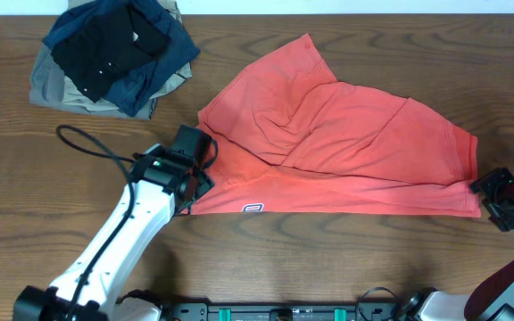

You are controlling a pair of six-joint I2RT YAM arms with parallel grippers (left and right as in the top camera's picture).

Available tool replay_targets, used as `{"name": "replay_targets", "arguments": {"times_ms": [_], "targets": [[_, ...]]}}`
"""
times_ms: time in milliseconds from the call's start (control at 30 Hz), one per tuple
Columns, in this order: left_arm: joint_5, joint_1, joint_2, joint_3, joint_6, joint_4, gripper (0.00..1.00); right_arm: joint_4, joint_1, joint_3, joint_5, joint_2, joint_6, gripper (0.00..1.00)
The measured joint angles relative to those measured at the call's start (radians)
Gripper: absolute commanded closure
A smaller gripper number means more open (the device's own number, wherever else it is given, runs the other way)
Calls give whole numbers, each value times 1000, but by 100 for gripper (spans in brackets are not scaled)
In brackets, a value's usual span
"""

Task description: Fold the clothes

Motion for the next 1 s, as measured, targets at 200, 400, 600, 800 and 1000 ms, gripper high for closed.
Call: {"name": "replay_targets", "arguments": {"times_ms": [200,400,600,800,1000], "targets": [[21,0,62,-1,-3,3,4,30,0,0,0,0,0,36],[25,0,114,-4,-3,21,2,48,0,-4,-3,0,0,42],[25,0,139,-8,-3,32,2,114,10,-69,-5,3,1,43],[25,0,139,-8,-3,49,2,176,12,-108,-9,3,0,46],[25,0,139,-8,-3,51,2,209,12,-140,-11,3,0,53]]}}
